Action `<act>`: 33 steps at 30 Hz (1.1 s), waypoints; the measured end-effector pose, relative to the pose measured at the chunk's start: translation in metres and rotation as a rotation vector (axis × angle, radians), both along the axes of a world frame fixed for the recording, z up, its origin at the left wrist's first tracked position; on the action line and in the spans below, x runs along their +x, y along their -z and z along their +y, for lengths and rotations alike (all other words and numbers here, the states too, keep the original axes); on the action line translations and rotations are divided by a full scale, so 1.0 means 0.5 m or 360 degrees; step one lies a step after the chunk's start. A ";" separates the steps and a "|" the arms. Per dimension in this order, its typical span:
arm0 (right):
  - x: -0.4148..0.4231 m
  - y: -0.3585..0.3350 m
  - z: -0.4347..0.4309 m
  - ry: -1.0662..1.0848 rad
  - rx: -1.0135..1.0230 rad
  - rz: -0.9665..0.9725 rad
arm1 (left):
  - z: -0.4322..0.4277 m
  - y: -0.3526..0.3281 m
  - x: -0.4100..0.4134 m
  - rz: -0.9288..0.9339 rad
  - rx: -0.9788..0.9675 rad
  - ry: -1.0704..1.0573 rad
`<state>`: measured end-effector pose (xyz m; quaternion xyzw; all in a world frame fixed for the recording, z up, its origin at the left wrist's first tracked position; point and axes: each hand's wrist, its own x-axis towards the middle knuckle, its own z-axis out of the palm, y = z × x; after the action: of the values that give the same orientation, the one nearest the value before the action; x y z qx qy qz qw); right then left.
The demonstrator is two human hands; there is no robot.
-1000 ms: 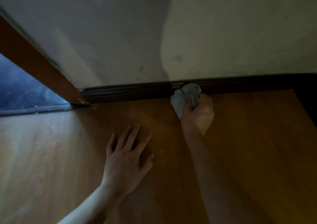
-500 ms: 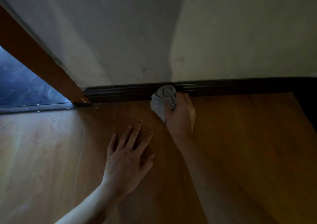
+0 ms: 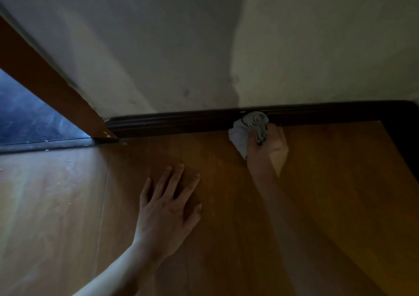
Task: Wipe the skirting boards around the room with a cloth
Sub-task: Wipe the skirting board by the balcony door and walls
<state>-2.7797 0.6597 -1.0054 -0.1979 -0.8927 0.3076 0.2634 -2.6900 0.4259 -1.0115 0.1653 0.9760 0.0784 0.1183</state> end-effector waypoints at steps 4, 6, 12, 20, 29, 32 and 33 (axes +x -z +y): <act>-0.001 0.000 -0.042 -0.0239 0.0053 0.0019 | 0.002 -0.008 0.000 -0.0027 -0.0018 -0.0010; -0.008 -0.001 -0.046 -0.0354 0.0055 -0.0016 | 0.002 -0.010 -0.006 -0.0021 -0.0032 0.0035; 0.000 0.003 0.043 -0.0083 0.0124 -0.0040 | 0.007 -0.002 -0.032 -0.0004 -0.0030 0.0229; 0.005 -0.003 0.060 -0.0062 0.0124 0.0001 | 0.017 0.001 -0.031 0.0013 -0.0003 0.0174; 0.003 0.000 0.052 -0.0006 0.0038 -0.0034 | 0.020 0.001 -0.030 -0.0006 0.0017 0.0157; 0.002 -0.001 0.049 0.0279 -0.0084 -0.0009 | 0.020 0.001 -0.033 -0.0009 0.0033 0.0146; 0.003 -0.001 0.036 0.0284 -0.0093 -0.0005 | 0.022 -0.001 -0.033 -0.0018 0.0034 0.0138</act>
<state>-2.7784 0.6776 -1.0046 -0.2847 -0.8625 0.3085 0.2826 -2.7065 0.4369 -1.0112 0.2082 0.9663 0.0847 0.1252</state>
